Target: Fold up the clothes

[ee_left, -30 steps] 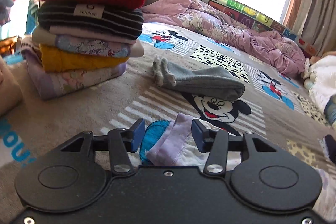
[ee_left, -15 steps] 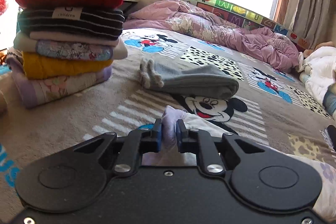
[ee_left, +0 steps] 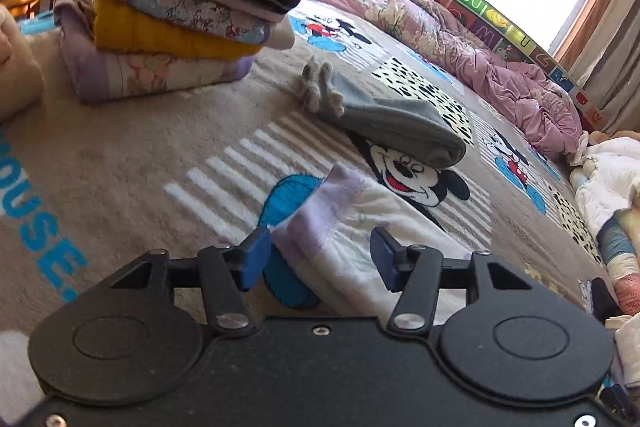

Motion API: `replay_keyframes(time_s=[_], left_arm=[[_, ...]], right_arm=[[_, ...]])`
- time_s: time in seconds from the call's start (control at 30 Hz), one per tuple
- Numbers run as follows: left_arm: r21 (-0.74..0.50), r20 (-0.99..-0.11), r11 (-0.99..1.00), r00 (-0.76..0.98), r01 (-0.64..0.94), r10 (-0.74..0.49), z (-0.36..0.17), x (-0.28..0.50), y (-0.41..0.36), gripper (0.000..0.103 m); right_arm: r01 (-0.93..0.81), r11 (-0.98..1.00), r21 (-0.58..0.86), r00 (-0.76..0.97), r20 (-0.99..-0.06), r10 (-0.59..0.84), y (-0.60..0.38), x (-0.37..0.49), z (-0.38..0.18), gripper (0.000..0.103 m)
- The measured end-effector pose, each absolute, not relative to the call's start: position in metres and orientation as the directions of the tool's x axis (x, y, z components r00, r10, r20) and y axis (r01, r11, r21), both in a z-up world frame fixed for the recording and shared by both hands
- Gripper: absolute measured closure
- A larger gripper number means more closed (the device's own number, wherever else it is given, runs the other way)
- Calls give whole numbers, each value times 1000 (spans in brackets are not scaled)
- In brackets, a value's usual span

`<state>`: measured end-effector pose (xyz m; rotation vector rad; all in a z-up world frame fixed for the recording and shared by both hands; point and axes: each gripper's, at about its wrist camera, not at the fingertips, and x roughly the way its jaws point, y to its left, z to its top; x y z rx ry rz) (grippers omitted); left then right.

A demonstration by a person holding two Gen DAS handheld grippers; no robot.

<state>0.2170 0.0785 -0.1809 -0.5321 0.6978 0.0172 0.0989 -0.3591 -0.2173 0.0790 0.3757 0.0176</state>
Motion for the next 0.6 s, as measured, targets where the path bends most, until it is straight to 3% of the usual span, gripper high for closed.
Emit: replay_keyframes(time_s=[0.17, 0.47, 0.53, 0.6], left_arm=[[-551, -616, 810, 752, -199, -234, -211, 226, 77, 49], [-587, -547, 790, 806, -177, -226, -219, 239, 79, 52], [-601, -529, 781, 817, -170, -230, -220, 238, 80, 75], [-625, -507, 762, 831, -171, -230, -214, 233, 84, 84]], right_arm=[[-6, 997, 74, 886, -462, 40, -356, 113, -232, 41], [7, 994, 110, 882, -470, 45, -361, 116, -238, 36], [11, 993, 121, 881, -471, 47, -363, 116, -238, 34], [10, 990, 140, 882, -468, 57, -366, 116, -238, 34]])
